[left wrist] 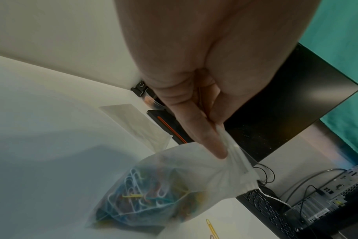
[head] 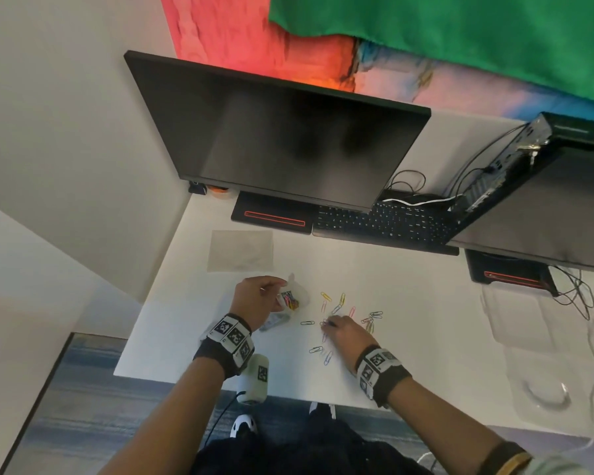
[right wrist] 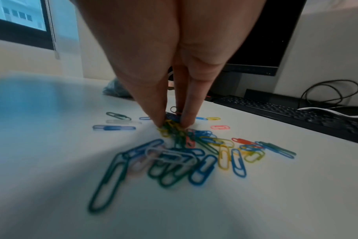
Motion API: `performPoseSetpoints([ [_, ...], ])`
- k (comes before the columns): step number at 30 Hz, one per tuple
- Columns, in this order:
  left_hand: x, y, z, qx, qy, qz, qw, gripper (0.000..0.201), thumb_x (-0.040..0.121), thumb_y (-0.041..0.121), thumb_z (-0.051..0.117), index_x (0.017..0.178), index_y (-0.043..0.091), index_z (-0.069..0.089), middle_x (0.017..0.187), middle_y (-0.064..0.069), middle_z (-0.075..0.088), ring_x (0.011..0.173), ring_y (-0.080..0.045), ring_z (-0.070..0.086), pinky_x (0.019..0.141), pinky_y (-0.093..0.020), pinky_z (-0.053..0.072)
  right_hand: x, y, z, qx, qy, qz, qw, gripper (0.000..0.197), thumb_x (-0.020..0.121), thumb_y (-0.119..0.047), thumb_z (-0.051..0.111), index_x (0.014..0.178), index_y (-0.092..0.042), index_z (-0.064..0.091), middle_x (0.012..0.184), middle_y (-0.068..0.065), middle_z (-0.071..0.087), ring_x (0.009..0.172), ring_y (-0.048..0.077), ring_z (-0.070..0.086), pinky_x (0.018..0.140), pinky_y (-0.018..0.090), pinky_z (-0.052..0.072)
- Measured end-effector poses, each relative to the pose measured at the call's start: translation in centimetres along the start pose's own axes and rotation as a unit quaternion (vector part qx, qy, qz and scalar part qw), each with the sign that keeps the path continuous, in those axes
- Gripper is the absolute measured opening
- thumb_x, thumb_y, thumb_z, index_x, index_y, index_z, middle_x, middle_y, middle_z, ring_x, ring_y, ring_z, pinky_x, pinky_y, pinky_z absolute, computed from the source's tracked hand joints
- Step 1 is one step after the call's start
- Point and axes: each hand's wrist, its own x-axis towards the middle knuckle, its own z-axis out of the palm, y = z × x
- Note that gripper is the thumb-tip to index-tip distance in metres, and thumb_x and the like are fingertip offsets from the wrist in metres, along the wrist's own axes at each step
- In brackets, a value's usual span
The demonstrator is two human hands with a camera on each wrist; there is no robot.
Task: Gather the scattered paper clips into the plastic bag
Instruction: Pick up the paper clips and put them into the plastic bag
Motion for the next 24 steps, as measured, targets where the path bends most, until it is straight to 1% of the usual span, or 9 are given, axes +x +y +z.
performPoseSetpoints([
  [2, -0.1, 0.1, 0.0, 0.003, -0.003, -0.002, 1.0, 0.025, 0.095, 0.005, 0.056, 0.086, 0.02, 0.074, 0.09, -0.013, 0.073, 0.069, -0.024, 0.075, 0.073, -0.039, 0.063, 0.3, 0.4, 0.0, 0.021, 0.014, 0.014, 1.0, 0.059, 0.078, 0.006, 0.063, 0.134, -0.012, 0.053, 0.136, 0.009, 0.052, 0.122, 0.027, 0.049, 0.105, 0.033, 0.043],
  [5, -0.4, 0.1, 0.0, 0.007, -0.003, -0.009, 1.0, 0.024, 0.095, 0.005, 0.054, 0.09, 0.017, 0.075, 0.092, -0.012, 0.073, 0.069, -0.025, 0.075, 0.073, -0.039, 0.063, 0.4, 0.9, -1.0, 0.127, 0.042, 0.132, 0.982, 0.025, 0.081, -0.004, 0.067, 0.102, -0.017, 0.072, 0.111, -0.001, 0.067, 0.095, 0.015, 0.064, 0.09, 0.019, 0.049],
  [8, -0.7, 0.1, 0.0, 0.014, -0.004, -0.01, 1.0, 0.023, 0.095, 0.005, 0.054, 0.093, 0.015, 0.075, 0.095, -0.009, 0.074, 0.07, -0.025, 0.075, 0.073, -0.039, 0.063, 0.0, 2.0, -2.2, 0.303, 0.121, 0.25, 0.912, 0.02, 0.082, -0.002, 0.065, 0.084, -0.016, 0.078, 0.093, -0.001, 0.075, 0.077, 0.01, 0.066, 0.076, 0.007, 0.05],
  [10, -0.8, 0.1, -0.1, 0.016, -0.005, -0.011, 1.0, 0.023, 0.095, 0.005, 0.055, 0.092, 0.017, 0.074, 0.095, -0.008, 0.074, 0.071, -0.026, 0.075, 0.075, -0.04, 0.063, -0.6, 2.7, -3.1, 0.431, 0.133, 0.3, 0.841, 0.014, 0.079, -0.004, 0.073, 0.082, -0.016, 0.079, 0.086, 0.003, 0.076, 0.072, 0.015, 0.068, 0.067, 0.01, 0.054],
  [12, -1.0, 0.2, -0.1, 0.018, -0.007, -0.015, 1.0, 0.023, 0.095, 0.005, 0.055, 0.092, 0.019, 0.074, 0.094, -0.006, 0.074, 0.071, -0.025, 0.075, 0.076, -0.04, 0.062, -1.0, 2.7, -4.4, 0.595, 0.112, 0.309, 0.734, 0.012, 0.079, -0.002, 0.074, 0.086, -0.011, 0.078, 0.088, 0.007, 0.076, 0.079, 0.023, 0.072, 0.076, 0.029, 0.06],
  [14, -0.9, 0.2, 0.1, 0.018, -0.007, -0.018, 1.0, 0.022, 0.094, 0.005, 0.055, 0.094, 0.017, 0.074, 0.093, -0.005, 0.073, 0.072, -0.024, 0.075, 0.075, -0.039, 0.063, -1.1, 2.0, -6.3, 0.735, 0.092, 0.252, 0.622, 0.018, 0.082, 0.007, 0.067, 0.099, 0.003, 0.071, 0.1, 0.018, 0.073, 0.095, 0.028, 0.071, 0.085, 0.031, 0.058],
  [16, -1.0, 0.3, 0.5, 0.022, -0.008, -0.017, 1.0, 0.02, 0.094, 0.005, 0.056, 0.097, 0.013, 0.074, 0.092, -0.005, 0.074, 0.072, -0.025, 0.075, 0.071, -0.035, 0.063, -0.7, 0.9, -8.0, 0.795, 0.071, 0.198, 0.57, 0.022, 0.084, 0.01, 0.062, 0.105, 0.008, 0.066, 0.106, 0.023, 0.07, 0.101, 0.029, 0.069, 0.086, 0.028, 0.057],
  [20, -1.0, 0.1, 1.5, 0.024, -0.017, -0.011, 1.0, 0.018, 0.095, 0.006, 0.057, 0.098, 0.011, 0.074, 0.09, -0.013, 0.075, 0.072, -0.026, 0.075, 0.071, -0.038, 0.063, 0.4, -2.7, -9.9, 0.774, 0.031, 0.134, 0.618, 0.022, 0.082, 0.009, 0.067, 0.103, 0.011, 0.067, 0.099, 0.024, 0.072, 0.096, 0.032, 0.07, 0.085, 0.03, 0.057],
  [24, -0.9, 0.1, 1.7, 0.021, -0.02, -0.007, 1.0, 0.019, 0.094, 0.003, 0.057, 0.098, 0.007, 0.075, 0.088, -0.016, 0.074, 0.075, -0.031, 0.074, 0.068, -0.034, 0.063, 1.5, -5.0, -9.6, 0.575, 0.069, 0.138, 0.804, 0.02, 0.083, 0.004, 0.064, 0.097, -0.006, 0.076, 0.091, 0.011, 0.075, 0.083, 0.018, 0.072, 0.074, 0.017, 0.057],
])
